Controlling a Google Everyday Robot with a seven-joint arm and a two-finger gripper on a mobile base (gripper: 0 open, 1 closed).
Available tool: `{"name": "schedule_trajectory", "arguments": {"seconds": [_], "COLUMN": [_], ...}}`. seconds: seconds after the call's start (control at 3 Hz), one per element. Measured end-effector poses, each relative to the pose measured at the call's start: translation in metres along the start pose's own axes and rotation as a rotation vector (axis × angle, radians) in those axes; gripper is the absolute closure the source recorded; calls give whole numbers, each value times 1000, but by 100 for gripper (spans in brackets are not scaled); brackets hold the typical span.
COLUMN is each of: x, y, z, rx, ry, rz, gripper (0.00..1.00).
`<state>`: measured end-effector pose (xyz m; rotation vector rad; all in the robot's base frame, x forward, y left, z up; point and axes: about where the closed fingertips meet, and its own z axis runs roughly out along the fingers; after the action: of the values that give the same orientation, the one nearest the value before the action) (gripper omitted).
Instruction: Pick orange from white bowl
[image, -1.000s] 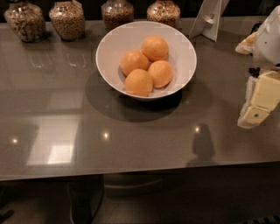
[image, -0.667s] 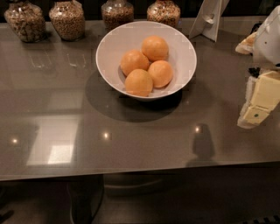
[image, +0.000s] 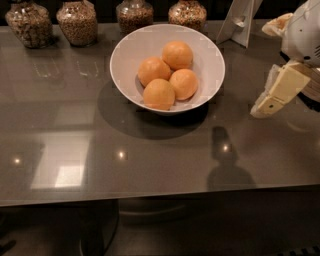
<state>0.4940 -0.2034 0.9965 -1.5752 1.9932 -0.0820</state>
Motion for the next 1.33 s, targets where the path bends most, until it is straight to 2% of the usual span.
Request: {"name": "schedule_trajectory", "arguments": {"seconds": [0.33, 0.67, 1.0, 1.33], "x": [-25, -51, -101, -101], "y": [-42, -76, -100, -100], "z": [15, 35, 52, 52], "rx": [82, 102, 91, 91], "ry": [-114, -187, -246, -246], "rz": [-18, -34, -96, -96], "gripper": [0, 0, 0, 0]}}
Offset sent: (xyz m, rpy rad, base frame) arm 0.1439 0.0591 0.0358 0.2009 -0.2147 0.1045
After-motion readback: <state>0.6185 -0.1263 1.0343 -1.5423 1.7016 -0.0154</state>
